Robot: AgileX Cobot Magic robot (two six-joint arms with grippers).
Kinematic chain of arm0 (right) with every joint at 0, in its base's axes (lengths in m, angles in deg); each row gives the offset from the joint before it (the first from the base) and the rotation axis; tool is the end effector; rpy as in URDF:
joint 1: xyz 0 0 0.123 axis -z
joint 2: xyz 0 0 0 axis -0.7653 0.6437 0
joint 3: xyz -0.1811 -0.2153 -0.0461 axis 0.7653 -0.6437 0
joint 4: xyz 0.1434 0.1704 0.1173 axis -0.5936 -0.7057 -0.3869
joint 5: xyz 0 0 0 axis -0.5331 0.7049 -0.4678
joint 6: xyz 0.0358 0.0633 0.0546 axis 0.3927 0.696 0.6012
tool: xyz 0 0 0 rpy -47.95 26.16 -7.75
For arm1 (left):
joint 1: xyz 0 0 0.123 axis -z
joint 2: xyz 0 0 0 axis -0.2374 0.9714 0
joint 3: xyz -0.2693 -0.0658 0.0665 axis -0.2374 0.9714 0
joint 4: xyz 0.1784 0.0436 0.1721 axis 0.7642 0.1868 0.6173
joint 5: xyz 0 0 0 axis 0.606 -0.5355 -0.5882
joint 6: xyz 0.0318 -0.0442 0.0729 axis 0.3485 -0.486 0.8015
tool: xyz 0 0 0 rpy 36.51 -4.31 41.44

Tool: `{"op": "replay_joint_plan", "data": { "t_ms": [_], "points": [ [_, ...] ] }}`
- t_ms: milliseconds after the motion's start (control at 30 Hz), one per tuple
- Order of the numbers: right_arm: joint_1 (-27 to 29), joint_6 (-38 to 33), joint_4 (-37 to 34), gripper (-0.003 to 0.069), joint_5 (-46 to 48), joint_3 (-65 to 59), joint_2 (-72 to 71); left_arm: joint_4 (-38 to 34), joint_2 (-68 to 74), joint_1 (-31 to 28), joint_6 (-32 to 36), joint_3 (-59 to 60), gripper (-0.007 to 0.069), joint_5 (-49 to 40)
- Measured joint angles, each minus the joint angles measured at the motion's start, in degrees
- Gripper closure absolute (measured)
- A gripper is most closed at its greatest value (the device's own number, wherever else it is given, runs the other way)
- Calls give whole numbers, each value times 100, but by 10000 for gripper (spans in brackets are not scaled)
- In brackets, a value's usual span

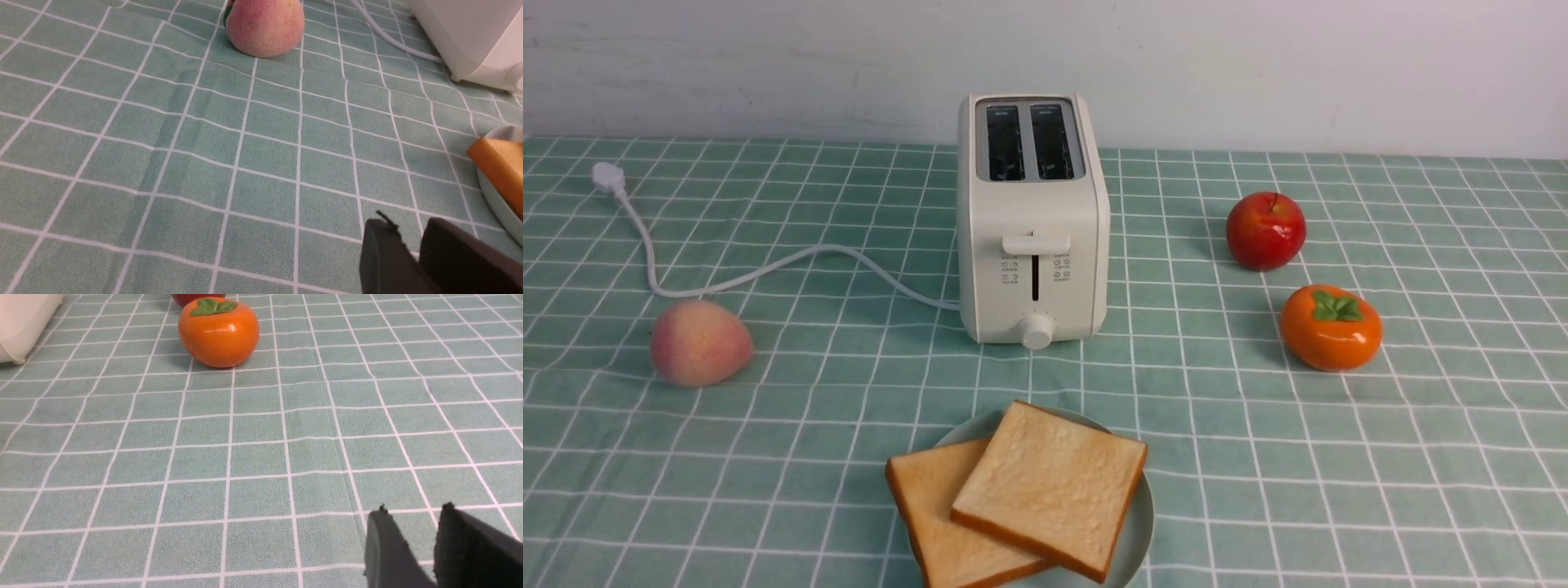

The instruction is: Take toasted bread from bread machine on blue coffee table place on plate.

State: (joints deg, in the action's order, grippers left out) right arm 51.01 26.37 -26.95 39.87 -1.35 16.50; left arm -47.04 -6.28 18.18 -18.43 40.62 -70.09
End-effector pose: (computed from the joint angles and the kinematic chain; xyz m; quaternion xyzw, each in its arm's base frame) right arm 0.0515 -0.0032 0.1739 0.0318 0.8085 -0.0028 0.5877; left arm 0.0521 -0.0033 0.1685 -0.1148 0.8029 -0.1221 0.5721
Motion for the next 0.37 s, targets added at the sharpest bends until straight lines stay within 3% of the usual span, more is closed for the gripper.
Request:
{"op": "replay_joint_plan", "data": {
  "t_ms": [367],
  "points": [
    [0,0,6,449,0,0,0,0,0,0,0,0,480,0]
  ]
}}
